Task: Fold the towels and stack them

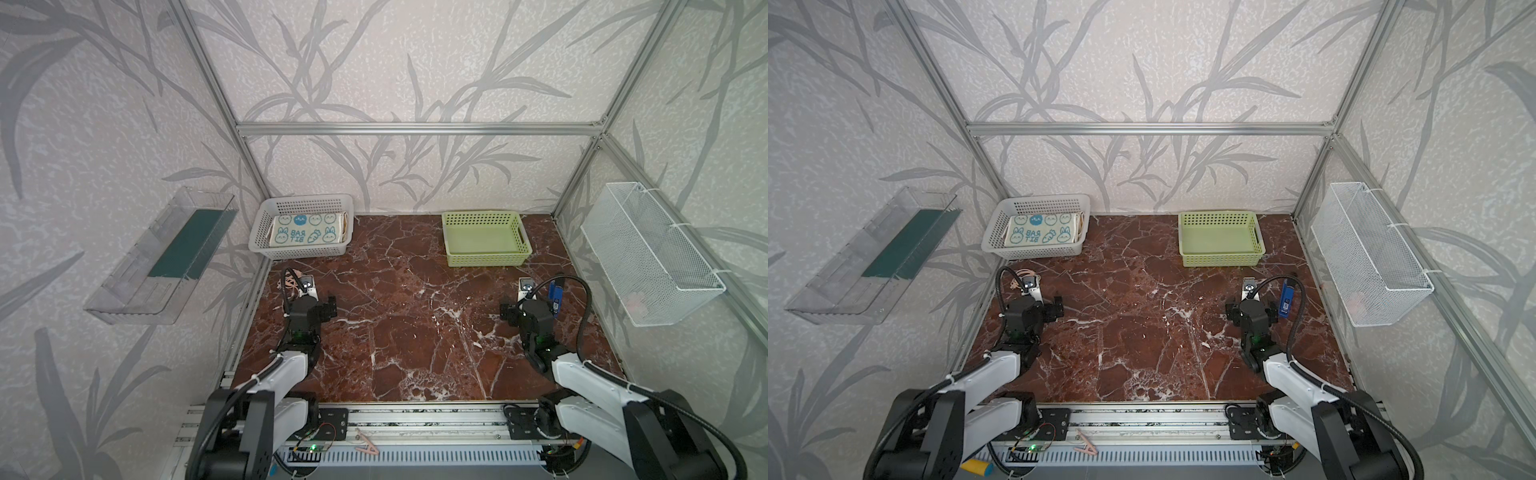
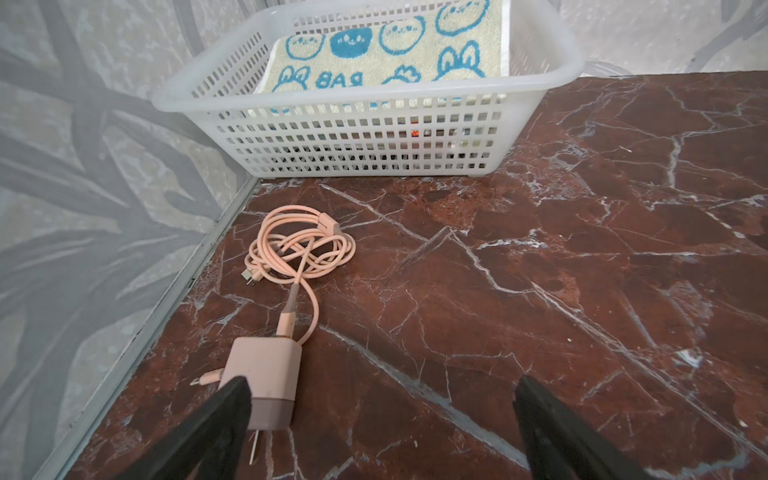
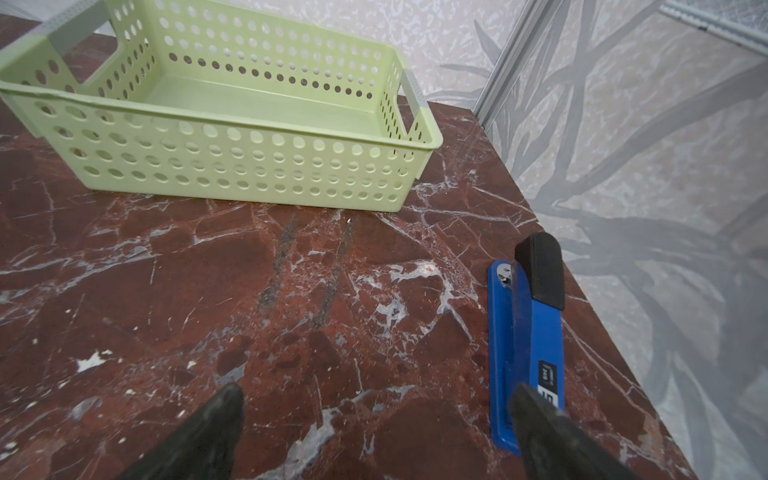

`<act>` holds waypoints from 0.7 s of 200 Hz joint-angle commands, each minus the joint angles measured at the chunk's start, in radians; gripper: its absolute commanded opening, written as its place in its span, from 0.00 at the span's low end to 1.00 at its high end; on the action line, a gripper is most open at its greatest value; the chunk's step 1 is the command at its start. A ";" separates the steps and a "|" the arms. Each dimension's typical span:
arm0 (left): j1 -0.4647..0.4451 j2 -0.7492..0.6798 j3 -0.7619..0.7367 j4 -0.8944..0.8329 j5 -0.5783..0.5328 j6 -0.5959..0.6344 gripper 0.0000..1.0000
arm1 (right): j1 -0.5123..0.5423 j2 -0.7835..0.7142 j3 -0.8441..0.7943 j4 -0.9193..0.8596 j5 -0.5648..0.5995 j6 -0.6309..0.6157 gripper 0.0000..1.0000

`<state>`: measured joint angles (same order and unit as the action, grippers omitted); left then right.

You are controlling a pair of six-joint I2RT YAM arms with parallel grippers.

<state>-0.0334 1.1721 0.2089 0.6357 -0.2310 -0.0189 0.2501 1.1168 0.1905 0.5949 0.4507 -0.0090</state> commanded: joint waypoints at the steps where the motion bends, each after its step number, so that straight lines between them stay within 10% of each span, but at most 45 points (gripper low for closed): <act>1: 0.004 0.124 -0.021 0.401 -0.063 -0.011 0.99 | -0.034 0.112 -0.034 0.400 -0.049 0.017 0.99; 42: 0.005 0.464 -0.022 0.776 -0.015 0.008 0.99 | -0.077 0.386 -0.036 0.746 -0.114 -0.053 0.99; 94: 0.006 0.393 0.162 0.313 0.004 0.002 0.99 | -0.105 0.518 0.034 0.740 -0.190 -0.045 0.99; 140: 0.030 0.399 0.165 0.325 0.030 -0.010 0.99 | -0.117 0.476 0.087 0.568 -0.193 -0.020 0.99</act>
<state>-0.0090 1.5860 0.3740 1.0027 -0.2111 -0.0196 0.1421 1.6062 0.2455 1.2160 0.2691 -0.0425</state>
